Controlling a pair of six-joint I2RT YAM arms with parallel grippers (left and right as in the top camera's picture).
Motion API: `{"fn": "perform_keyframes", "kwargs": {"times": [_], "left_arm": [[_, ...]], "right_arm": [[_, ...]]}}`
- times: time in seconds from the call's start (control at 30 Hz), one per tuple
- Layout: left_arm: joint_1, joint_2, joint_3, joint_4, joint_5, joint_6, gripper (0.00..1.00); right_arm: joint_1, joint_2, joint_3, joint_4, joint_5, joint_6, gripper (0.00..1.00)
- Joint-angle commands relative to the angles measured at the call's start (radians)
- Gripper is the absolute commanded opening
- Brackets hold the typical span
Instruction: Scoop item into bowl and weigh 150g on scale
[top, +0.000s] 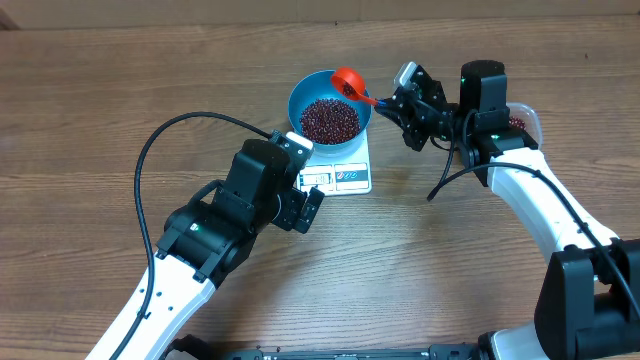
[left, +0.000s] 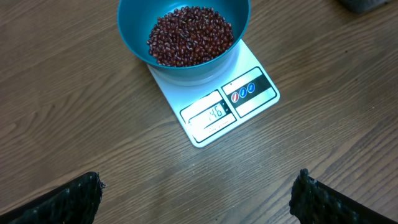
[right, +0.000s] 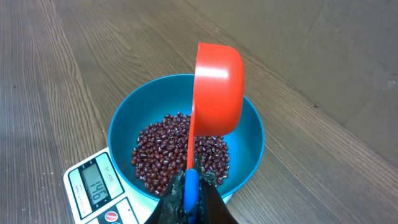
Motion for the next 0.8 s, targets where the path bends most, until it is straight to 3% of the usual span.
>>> {"fn": "perform_keyframes", "kwargs": {"times": [0.0, 0.77], "left_arm": [[-0.006, 0.005, -0.006, 0.003, -0.005, -0.007, 1.0], [-0.006, 0.005, -0.006, 0.003, -0.005, -0.007, 0.99]], "right_arm": [[0.006, 0.007, 0.0, 0.001, -0.016, -0.071, 0.04], [0.006, 0.025, 0.0, -0.02, -0.016, -0.093, 0.04]]}}
